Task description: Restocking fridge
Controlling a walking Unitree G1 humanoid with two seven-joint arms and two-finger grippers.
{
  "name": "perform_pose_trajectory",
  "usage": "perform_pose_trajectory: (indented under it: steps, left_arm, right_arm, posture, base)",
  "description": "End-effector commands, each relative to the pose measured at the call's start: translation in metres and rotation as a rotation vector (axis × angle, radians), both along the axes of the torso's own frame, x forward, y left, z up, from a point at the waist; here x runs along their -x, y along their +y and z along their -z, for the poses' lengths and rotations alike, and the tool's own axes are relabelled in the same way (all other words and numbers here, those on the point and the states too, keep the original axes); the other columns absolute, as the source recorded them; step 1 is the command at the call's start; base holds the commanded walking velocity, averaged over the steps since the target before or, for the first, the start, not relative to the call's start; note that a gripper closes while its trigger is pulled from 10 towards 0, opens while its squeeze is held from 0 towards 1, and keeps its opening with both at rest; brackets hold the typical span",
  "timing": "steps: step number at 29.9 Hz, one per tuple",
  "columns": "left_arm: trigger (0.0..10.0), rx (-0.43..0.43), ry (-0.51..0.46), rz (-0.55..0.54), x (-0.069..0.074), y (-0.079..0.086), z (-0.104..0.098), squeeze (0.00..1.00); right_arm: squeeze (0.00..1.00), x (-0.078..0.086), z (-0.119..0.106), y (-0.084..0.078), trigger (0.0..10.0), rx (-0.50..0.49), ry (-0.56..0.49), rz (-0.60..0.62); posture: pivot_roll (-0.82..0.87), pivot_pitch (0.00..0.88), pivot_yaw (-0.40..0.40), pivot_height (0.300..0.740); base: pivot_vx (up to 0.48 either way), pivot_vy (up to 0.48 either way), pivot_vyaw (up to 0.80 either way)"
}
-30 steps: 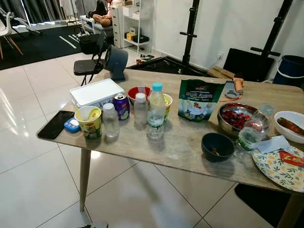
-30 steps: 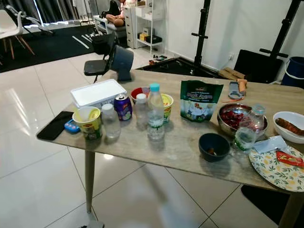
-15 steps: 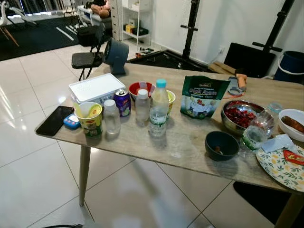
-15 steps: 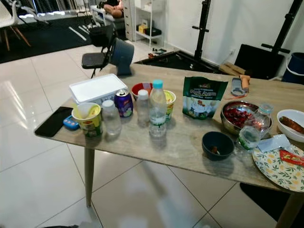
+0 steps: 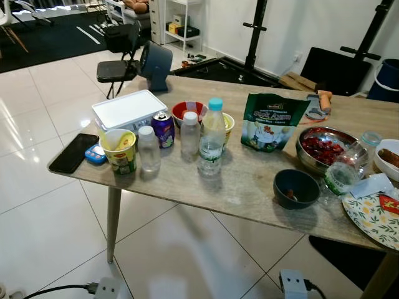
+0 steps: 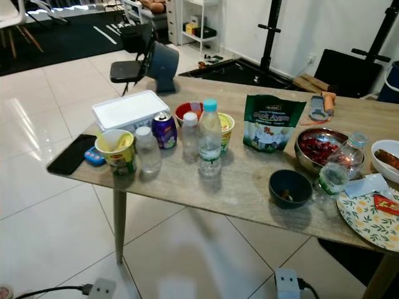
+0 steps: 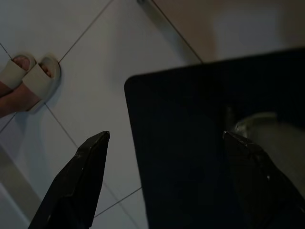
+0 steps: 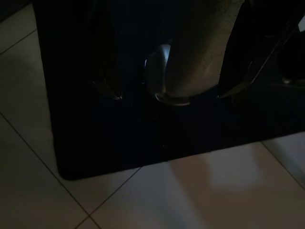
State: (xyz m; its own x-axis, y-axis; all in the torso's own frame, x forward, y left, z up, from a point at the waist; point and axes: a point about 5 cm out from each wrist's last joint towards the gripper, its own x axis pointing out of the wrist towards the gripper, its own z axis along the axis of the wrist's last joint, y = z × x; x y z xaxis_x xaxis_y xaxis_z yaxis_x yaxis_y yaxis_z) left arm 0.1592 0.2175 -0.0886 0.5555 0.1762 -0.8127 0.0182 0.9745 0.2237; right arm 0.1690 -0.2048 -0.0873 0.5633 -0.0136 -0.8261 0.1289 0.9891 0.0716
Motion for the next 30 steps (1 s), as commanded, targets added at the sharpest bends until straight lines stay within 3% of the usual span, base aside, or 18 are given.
perform_pose_trajectory:
  steps: [1,10,11,12,13,14,16,17,18,22,23,24,25,26,30]
  left_arm:
    - [10.0,0.023,0.016,0.005,0.005,-0.004,0.003,0.0]
    - [10.0,0.026,0.02,0.027,0.006,-0.012,0.004,0.0]
    - [10.0,0.037,0.032,0.027,0.01,-0.011,0.006,0.0]
    - [10.0,0.037,0.032,0.027,0.01,-0.011,0.006,0.0]
    - [8.5,0.054,0.042,0.032,0.013,-0.011,0.007,0.0]
    - [0.0,0.082,0.051,0.03,0.018,-0.011,0.009,0.0]
    - [0.0,0.1,0.056,0.025,0.021,-0.012,0.01,0.0]
    - [9.3,0.094,0.06,0.019,0.022,-0.011,0.01,0.0]
    - [10.0,0.085,0.062,0.015,0.022,-0.011,0.01,0.0]
    - [10.0,0.096,0.058,0.0,0.021,-0.011,0.01,0.0]
    - [10.0,0.107,0.054,-0.004,0.019,-0.012,0.01,1.0]
    - [10.0,0.083,0.041,0.003,0.015,-0.011,0.008,1.0]
    - [10.0,0.083,0.041,0.003,0.015,-0.011,0.008,1.0]
    - [10.0,0.082,0.039,0.001,0.014,-0.009,0.007,0.71]
    - [10.0,0.08,0.04,0.002,0.013,-0.008,0.007,0.71]
  right_arm:
    - [0.0,0.008,0.003,-0.001,10.0,0.019,0.032,-0.014]
    - [0.0,0.019,0.008,-0.001,10.0,0.063,0.08,-0.062]
    - [0.0,0.02,0.009,0.001,3.3,0.045,0.086,-0.076]
    - [0.0,0.02,0.009,0.001,3.3,0.045,0.086,-0.076]
    - [0.0,0.021,0.009,0.002,0.0,0.023,0.084,-0.078]
    - [0.0,0.021,0.009,0.002,0.0,0.006,0.08,-0.076]
    - [0.0,0.021,0.009,0.002,0.5,-0.002,0.077,-0.071]
    - [0.0,0.021,0.009,0.0,10.0,0.009,0.08,-0.067]
    - [0.0,0.021,0.008,-0.002,10.0,0.017,0.083,-0.065]
    - [0.0,0.021,0.008,-0.003,10.0,0.017,0.081,-0.049]
    - [0.72,0.02,0.008,-0.003,10.0,0.013,0.08,-0.051]
    - [0.98,0.02,0.008,-0.005,10.0,0.035,0.082,-0.038]
    - [0.98,0.02,0.008,-0.005,10.0,0.035,0.082,-0.038]
    - [0.78,0.019,0.008,-0.005,10.0,0.035,0.079,-0.038]
    - [0.8,0.019,0.007,-0.005,10.0,0.033,0.078,-0.041]
  posture:
    - [-0.02,0.062,0.003,0.74]
    - [-0.01,0.043,-0.006,0.74]
    - [-0.01,0.039,-0.005,0.74]
    - [-0.01,0.039,-0.005,0.74]
    - [-0.02,0.035,-0.003,0.74]
    - [-0.02,0.031,0.003,0.74]
    - [-0.02,0.028,0.006,0.74]
    - [-0.02,0.025,0.006,0.74]
    - [-0.02,0.022,0.006,0.74]
    - [-0.01,0.018,0.006,0.74]
    - [-0.01,0.018,0.006,0.74]
    - [-0.01,0.01,0.006,0.74]
    - [-0.01,0.01,0.006,0.74]
    - [-0.01,0.007,0.007,0.74]
    - [0.0,0.001,0.01,0.74]
  base:
    - [0.0,0.0,0.0]
    - [0.0,0.0,0.0]
    - [0.0,0.0,0.0]
    - [0.0,0.0,0.0]
    - [0.0,0.0,0.0]
    - [0.0,0.0,0.0]
    - [0.0,0.0,0.0]
    - [0.0,0.0,0.0]
    - [0.0,0.0,0.0]
    - [0.0,0.0,0.0]
    - [0.0,0.0,0.0]
    - [0.0,0.0,0.0]
    - [0.0,0.0,0.0]
    - [0.0,0.0,0.0]
    - [0.0,0.0,0.0]
